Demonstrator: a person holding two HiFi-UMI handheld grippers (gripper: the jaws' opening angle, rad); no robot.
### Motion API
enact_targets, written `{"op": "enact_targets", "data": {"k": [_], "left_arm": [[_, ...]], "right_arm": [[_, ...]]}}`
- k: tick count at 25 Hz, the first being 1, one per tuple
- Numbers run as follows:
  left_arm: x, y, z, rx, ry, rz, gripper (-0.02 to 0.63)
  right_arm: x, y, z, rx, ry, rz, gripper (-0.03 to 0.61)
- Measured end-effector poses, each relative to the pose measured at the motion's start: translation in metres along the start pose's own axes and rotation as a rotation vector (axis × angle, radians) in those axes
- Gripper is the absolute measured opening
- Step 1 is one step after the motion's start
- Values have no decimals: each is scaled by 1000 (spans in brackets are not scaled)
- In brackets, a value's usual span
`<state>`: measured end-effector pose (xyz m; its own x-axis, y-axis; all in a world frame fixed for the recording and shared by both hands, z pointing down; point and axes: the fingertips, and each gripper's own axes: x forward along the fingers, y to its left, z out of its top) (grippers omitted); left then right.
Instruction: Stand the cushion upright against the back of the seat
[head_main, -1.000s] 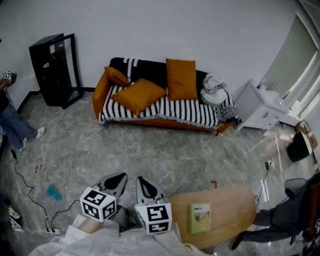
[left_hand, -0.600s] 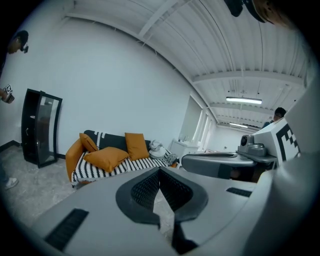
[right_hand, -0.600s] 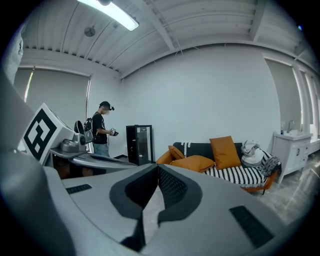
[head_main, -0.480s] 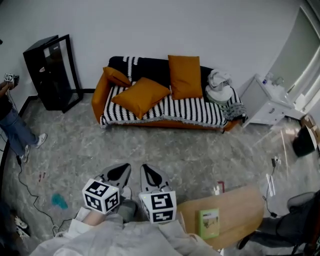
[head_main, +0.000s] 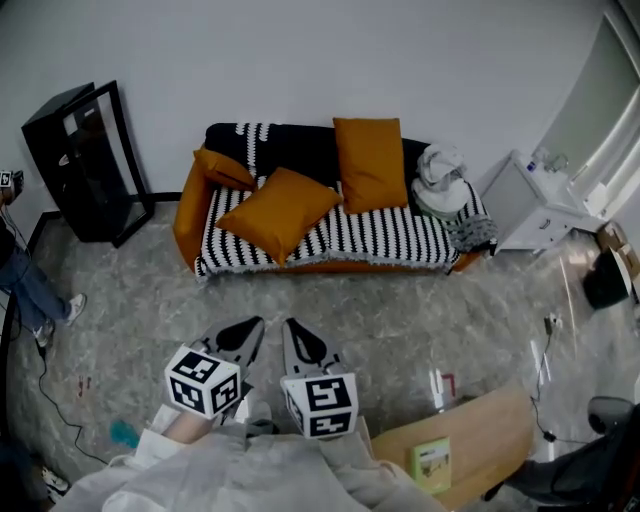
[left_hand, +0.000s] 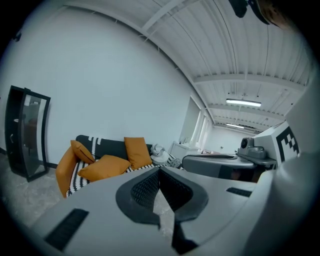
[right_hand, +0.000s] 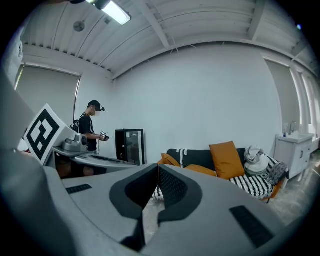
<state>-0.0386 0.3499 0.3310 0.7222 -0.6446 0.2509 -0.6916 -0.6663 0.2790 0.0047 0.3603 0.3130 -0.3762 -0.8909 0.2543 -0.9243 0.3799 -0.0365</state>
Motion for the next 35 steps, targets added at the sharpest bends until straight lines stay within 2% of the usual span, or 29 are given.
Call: {"op": "enact_targets", "data": {"k": [4, 8, 16, 21, 29, 35], "left_arm": [[23, 28, 14, 4, 9, -18, 8], [38, 48, 18, 14, 27, -24, 8], [73, 87, 14, -56, 69, -12, 8], [96, 108, 19, -62, 76, 10, 6], [153, 148, 37, -92, 72, 35, 8], [201, 171, 74, -84, 40, 53, 8]], "right_arm": [[37, -8, 8, -5, 8, -15, 14], [64, -14, 1, 4, 43, -17, 14], [112, -26, -5, 35, 97, 15, 14], [140, -49, -7, 27, 90, 9, 14], [200, -90, 8, 24, 111, 39, 14], [245, -130, 38, -1, 75, 69, 14]]}}
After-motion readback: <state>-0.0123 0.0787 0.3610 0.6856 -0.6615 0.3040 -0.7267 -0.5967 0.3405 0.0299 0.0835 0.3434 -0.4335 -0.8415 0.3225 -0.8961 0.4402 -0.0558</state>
